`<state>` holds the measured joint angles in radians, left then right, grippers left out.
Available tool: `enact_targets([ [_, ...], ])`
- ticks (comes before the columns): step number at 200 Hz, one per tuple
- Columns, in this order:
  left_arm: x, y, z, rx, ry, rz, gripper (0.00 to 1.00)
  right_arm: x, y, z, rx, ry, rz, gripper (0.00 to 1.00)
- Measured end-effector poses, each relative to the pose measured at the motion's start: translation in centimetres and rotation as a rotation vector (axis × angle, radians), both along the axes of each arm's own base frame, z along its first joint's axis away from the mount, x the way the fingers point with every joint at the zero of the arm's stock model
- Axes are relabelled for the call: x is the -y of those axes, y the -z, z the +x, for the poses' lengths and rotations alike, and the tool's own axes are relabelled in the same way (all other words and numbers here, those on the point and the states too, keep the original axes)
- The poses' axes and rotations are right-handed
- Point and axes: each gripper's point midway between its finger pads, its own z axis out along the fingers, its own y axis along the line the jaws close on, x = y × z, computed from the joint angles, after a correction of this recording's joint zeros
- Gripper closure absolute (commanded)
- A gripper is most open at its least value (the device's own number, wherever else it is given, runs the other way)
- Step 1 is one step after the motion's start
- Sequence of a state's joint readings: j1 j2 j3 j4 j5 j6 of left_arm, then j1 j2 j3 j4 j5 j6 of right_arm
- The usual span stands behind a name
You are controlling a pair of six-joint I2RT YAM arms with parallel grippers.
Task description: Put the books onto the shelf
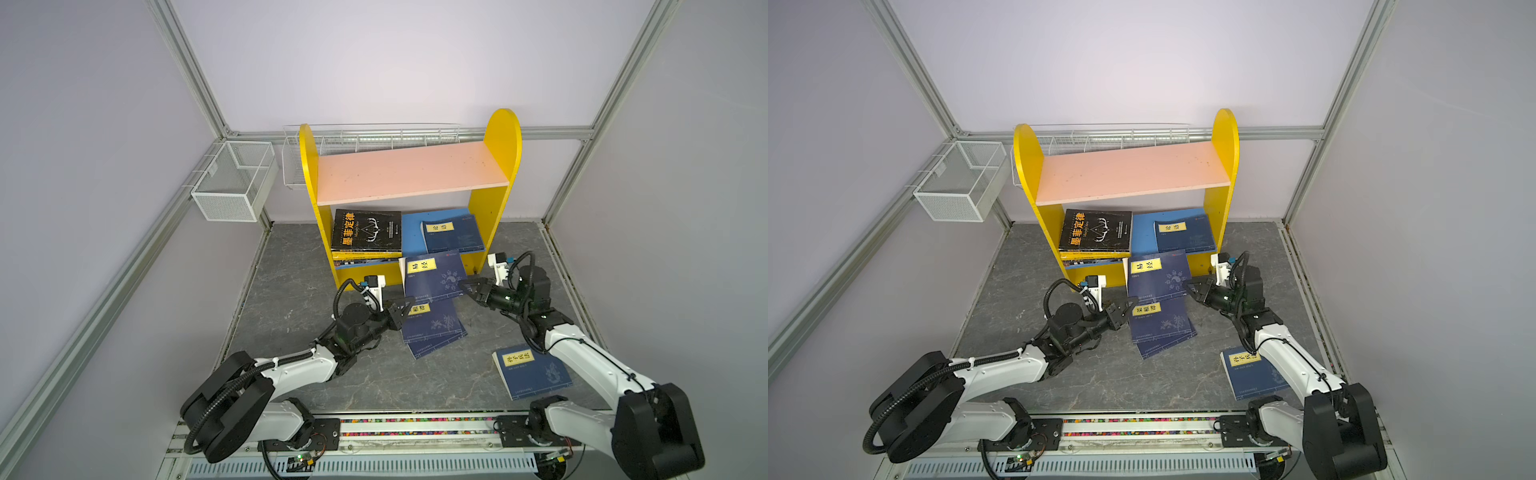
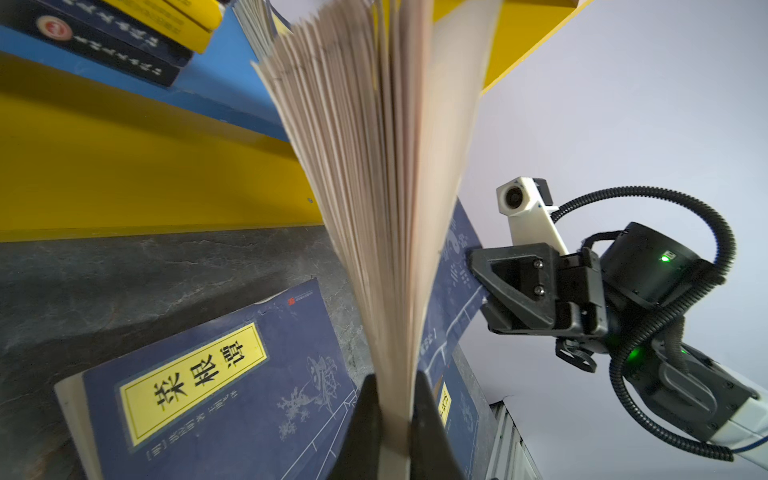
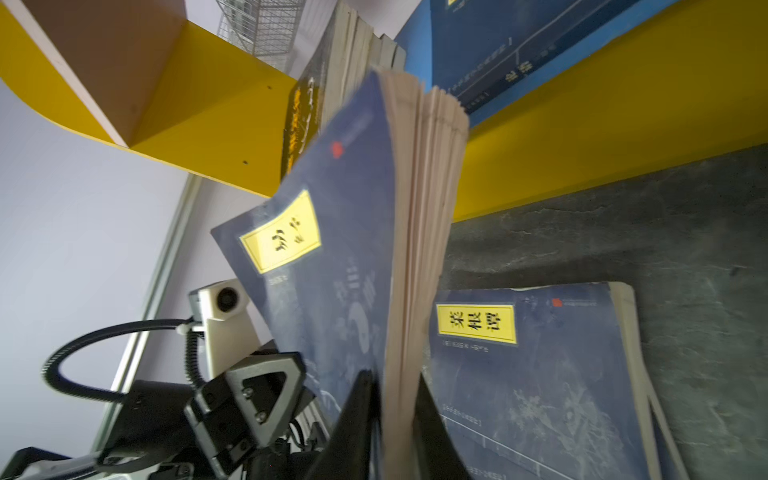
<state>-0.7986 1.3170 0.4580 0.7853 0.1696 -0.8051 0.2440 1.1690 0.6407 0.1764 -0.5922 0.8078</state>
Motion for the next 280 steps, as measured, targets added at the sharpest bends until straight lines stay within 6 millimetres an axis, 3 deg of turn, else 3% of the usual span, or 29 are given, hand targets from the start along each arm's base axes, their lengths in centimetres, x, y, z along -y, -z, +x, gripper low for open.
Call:
enact_targets([
  [14, 0.5, -1.0, 0.3, 0.015, 0.009, -0.009, 1.00, 1.3, 1.4, 0.3, -0.048, 0.069, -0.070, 0.41],
  [30, 1.1, -1.6, 0.7, 0.015, 0.013, -0.008, 1.00, 3.6, 2.4, 0.3, -0.089, 0.174, -0.137, 0.41],
  [53, 2.2, -2.3, 1.8, 0.009, 0.012, -0.005, 1.00, 8.6, 3.4, 0.3, -0.135, 0.371, -0.211, 0.41],
  [70, 3.5, -3.8, 3.1, 0.019, 0.012, -0.018, 1.00, 10.2, 4.6, -0.5, -0.178, 0.428, -0.256, 0.41],
  [111, 6.9, -7.7, 7.3, 0.039, -0.031, -0.025, 1.00, 10.6, 6.1, -1.6, -0.229, 0.424, -0.303, 0.42],
  [144, 9.0, -8.7, 10.8, 0.009, -0.097, 0.051, 1.00, 10.5, 5.9, -1.8, -0.208, 0.405, -0.318, 0.42],
  [218, 11.6, -4.4, 14.2, -0.110, -0.132, 0.197, 1.00, 9.6, 5.7, -2.2, -0.177, 0.348, -0.335, 0.42],
  [280, 11.4, -3.9, 14.8, -0.132, -0.166, 0.212, 1.00, 9.4, 5.5, -2.3, -0.166, 0.336, -0.339, 0.42],
])
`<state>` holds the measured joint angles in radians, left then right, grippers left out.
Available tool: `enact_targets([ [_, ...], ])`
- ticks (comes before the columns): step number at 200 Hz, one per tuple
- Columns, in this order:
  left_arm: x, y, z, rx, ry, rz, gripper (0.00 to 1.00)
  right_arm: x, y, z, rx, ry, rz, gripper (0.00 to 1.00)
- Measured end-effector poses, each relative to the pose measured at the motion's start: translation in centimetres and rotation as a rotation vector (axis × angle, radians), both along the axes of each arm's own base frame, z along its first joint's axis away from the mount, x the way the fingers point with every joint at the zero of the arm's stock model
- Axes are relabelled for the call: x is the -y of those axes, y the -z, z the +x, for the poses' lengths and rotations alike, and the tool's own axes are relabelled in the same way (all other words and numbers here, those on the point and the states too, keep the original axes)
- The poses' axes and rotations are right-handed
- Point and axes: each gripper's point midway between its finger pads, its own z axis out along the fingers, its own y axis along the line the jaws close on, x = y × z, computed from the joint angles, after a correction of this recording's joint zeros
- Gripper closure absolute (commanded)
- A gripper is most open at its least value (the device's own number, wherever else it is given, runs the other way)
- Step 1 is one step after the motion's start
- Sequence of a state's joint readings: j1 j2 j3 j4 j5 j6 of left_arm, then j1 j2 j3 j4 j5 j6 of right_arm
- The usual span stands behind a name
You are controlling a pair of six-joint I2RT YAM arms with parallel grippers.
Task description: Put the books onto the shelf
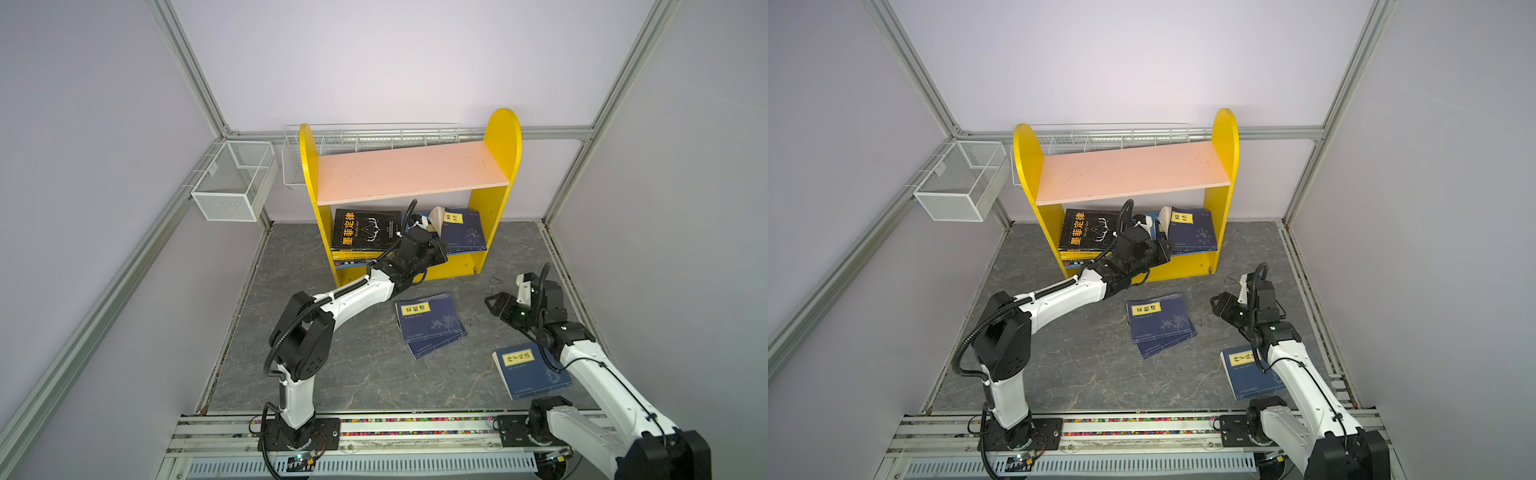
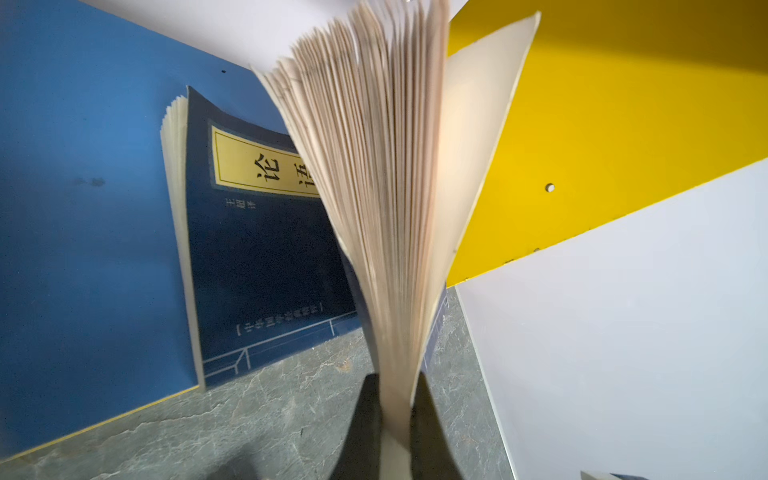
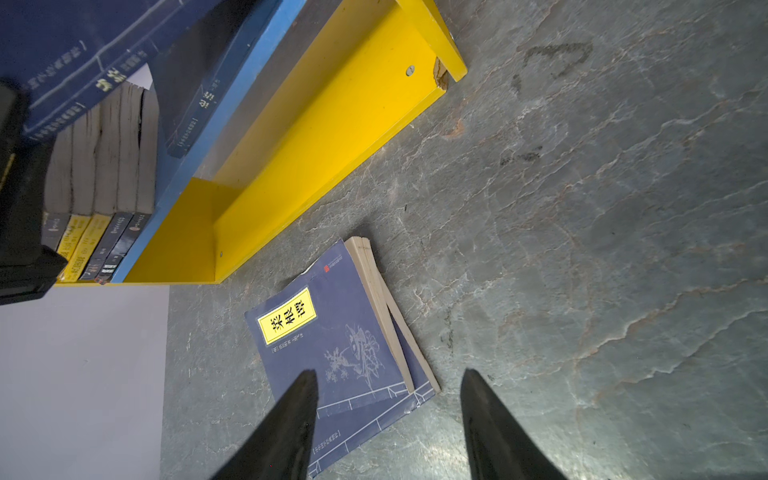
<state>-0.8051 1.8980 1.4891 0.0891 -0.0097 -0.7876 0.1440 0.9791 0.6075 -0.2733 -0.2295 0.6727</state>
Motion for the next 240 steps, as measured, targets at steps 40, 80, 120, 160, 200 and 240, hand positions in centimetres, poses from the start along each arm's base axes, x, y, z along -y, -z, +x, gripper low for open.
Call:
enact_targets([
  [40, -0.3, -0.2, 0.4, -0.003, -0.018, -0.016, 1.00, -0.1, 0.0, 0.0, 0.001, -0.004, -0.001, 0.42],
  [80, -0.4, 0.4, 0.7, -0.011, -0.027, -0.009, 1.00, -0.1, 0.0, 0.0, 0.001, -0.008, -0.001, 0.42],
  [120, 0.0, 1.5, 1.1, -0.022, -0.029, -0.003, 1.00, -0.1, 0.0, 0.0, 0.002, -0.008, -0.001, 0.42],
  [160, 0.0, 1.1, 1.6, -0.022, -0.044, 0.011, 0.44, -0.1, 0.0, -0.1, 0.003, -0.011, -0.004, 0.43],
  [200, -0.1, 1.5, 2.1, -0.038, -0.066, 0.049, 0.01, -0.2, -0.2, 0.0, 0.008, -0.019, -0.006, 0.43],
  [240, -0.6, 1.4, 2.5, -0.058, -0.100, 0.090, 0.01, -0.4, -0.3, 0.0, 0.008, -0.028, 0.002, 0.43],
])
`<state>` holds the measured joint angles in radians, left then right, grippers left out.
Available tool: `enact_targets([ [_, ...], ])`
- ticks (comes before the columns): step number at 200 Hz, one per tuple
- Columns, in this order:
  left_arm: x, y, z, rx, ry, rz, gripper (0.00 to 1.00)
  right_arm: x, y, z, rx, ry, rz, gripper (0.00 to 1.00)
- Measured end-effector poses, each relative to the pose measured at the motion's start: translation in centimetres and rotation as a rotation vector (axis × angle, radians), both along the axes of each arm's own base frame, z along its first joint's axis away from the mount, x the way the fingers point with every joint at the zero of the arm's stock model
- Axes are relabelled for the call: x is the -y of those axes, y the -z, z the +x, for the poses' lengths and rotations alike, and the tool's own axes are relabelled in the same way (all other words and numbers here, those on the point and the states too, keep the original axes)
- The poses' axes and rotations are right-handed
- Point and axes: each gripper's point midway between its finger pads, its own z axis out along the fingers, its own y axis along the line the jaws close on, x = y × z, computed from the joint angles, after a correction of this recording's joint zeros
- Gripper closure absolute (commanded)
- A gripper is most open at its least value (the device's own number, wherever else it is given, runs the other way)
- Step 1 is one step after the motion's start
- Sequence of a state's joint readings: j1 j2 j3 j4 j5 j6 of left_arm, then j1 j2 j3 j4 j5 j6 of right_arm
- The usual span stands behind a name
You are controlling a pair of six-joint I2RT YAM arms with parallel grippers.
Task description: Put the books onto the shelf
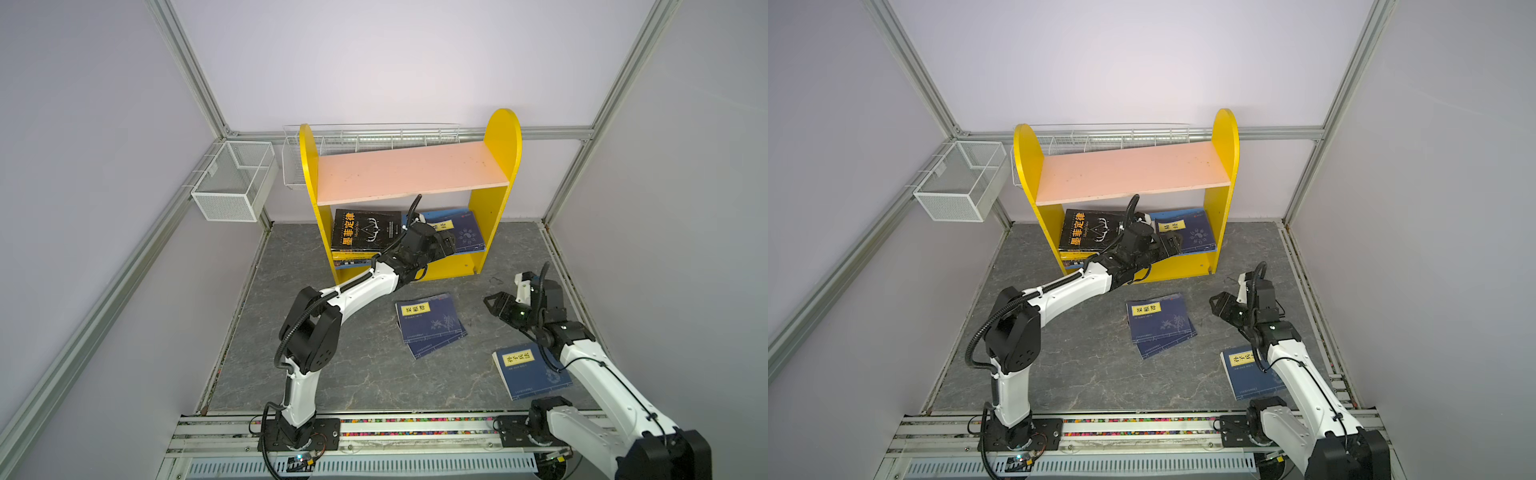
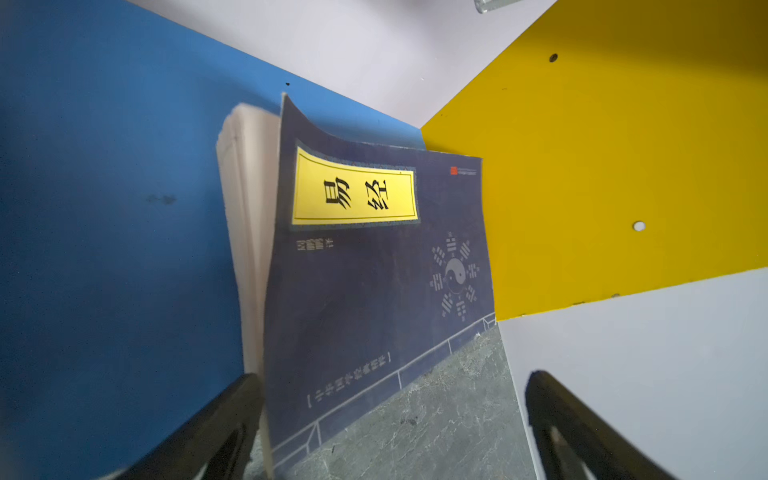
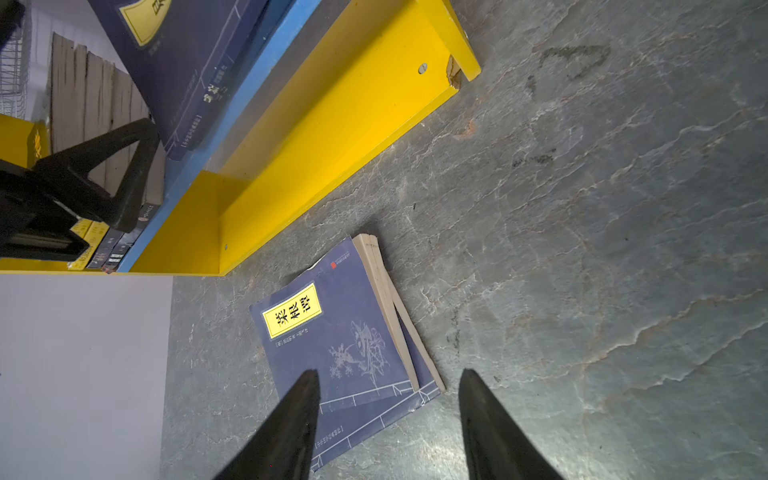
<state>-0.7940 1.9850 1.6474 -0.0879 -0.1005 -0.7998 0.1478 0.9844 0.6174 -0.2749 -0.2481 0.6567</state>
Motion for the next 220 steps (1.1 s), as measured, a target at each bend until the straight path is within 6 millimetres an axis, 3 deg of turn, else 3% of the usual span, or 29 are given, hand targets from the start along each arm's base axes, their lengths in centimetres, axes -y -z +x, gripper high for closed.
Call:
enact_targets([
  [45, -0.1, -1.4, 0.4, 0.001, -0.032, 0.023, 0.01, -0.1, 0.0, 0.0, -0.001, -0.003, 0.003, 0.43],
  [112, -0.3, -0.2, -0.3, -0.025, -0.041, 0.077, 0.00, -0.1, 0.1, -0.1, -0.006, -0.007, 0.005, 0.43],
  [135, 0.1, 0.3, -1.1, -0.034, -0.030, 0.101, 0.05, -0.2, 0.4, 0.0, -0.015, -0.007, 0.004, 0.43],
  [156, 0.6, 0.6, -1.9, -0.036, -0.008, 0.124, 0.18, -0.2, 0.5, 0.0, -0.022, -0.009, 0.005, 0.43],
  [197, 2.0, 1.1, -3.9, -0.030, 0.043, 0.158, 0.80, -0.2, 0.7, 0.0, -0.027, -0.010, 0.005, 0.43],
  [220, 2.2, 1.3, -4.2, -0.040, 0.056, 0.162, 0.99, -0.3, 0.9, 0.0, -0.036, -0.012, 0.005, 0.43],
])
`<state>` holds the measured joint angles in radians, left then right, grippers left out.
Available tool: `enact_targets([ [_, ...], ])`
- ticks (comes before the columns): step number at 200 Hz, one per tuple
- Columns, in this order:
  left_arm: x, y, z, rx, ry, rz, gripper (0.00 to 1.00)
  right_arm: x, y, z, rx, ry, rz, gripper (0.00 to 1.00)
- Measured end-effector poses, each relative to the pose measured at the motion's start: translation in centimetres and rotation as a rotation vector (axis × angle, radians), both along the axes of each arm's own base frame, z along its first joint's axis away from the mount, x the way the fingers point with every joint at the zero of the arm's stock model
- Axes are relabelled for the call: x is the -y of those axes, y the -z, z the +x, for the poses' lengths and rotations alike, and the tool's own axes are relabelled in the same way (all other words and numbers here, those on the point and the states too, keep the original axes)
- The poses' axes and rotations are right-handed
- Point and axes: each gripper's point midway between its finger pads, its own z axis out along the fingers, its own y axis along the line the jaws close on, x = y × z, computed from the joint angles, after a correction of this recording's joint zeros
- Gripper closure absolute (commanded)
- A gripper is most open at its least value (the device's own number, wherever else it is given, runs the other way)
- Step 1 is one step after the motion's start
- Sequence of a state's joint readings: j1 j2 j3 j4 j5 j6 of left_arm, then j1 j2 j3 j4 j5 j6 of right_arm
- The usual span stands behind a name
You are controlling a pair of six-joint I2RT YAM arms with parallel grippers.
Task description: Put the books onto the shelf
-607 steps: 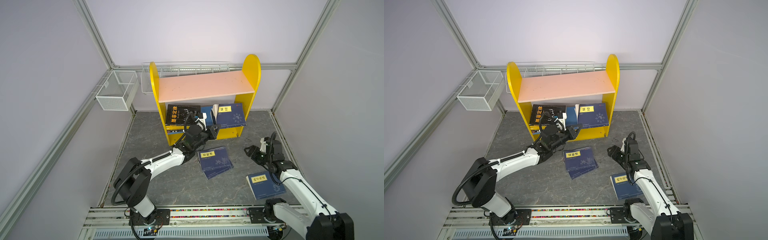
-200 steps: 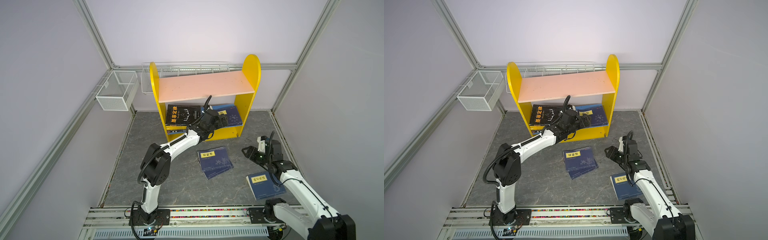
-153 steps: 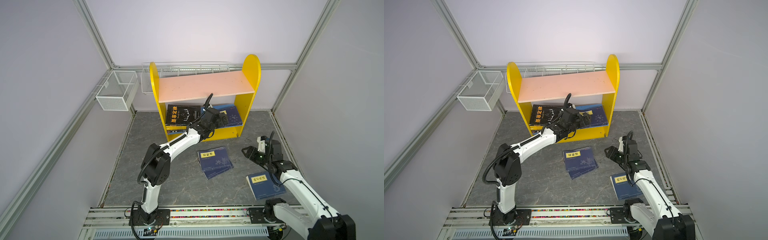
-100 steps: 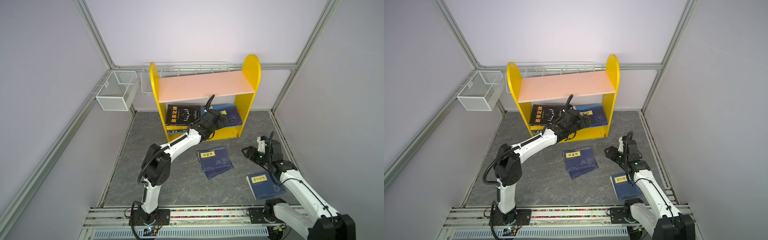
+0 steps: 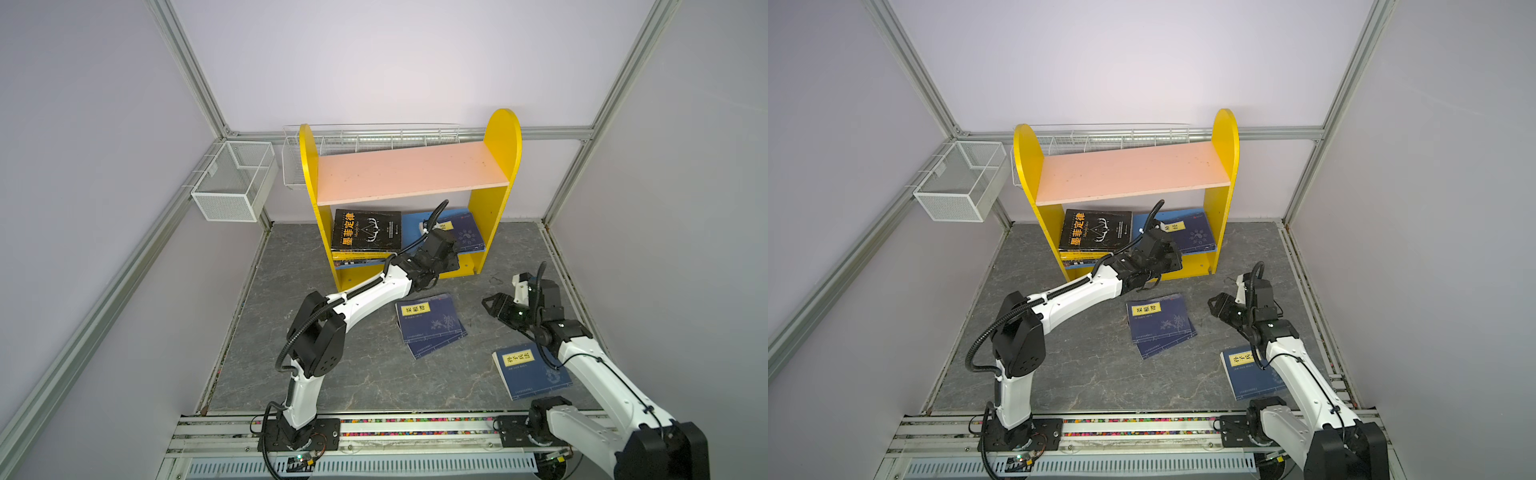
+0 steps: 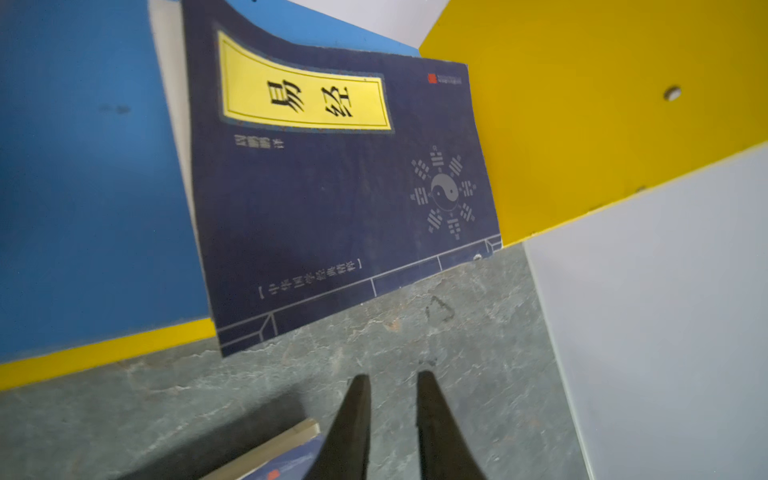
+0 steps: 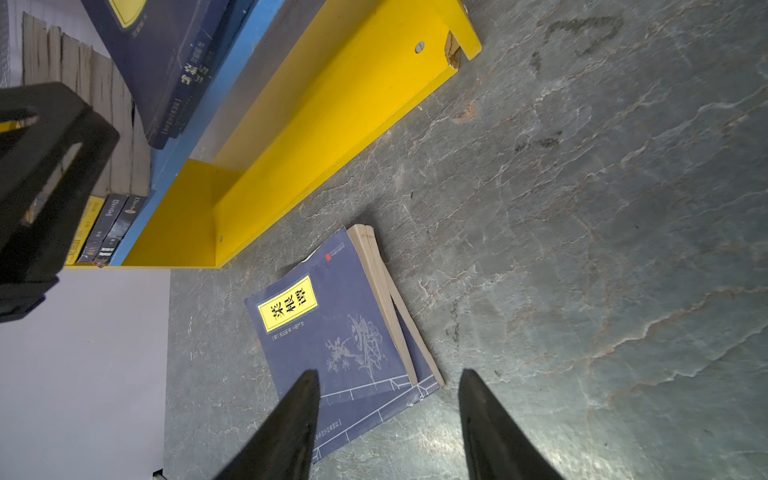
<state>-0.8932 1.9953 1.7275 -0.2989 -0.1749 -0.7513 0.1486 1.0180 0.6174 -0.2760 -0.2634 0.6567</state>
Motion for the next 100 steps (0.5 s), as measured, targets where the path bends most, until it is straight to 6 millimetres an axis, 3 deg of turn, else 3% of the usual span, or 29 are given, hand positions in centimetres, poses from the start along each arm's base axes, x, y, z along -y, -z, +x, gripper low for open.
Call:
enact_targets([
  [56, -2.2, 1.4, 2.5, -0.057, -0.049, -0.017, 1.00, 0.0, 0.1, 0.0, -0.001, -0.003, -0.004, 0.43],
  [100, -2.2, 2.3, 2.3, -0.088, -0.033, -0.007, 1.00, 0.0, 0.4, 0.0, -0.010, -0.004, -0.007, 0.43],
])
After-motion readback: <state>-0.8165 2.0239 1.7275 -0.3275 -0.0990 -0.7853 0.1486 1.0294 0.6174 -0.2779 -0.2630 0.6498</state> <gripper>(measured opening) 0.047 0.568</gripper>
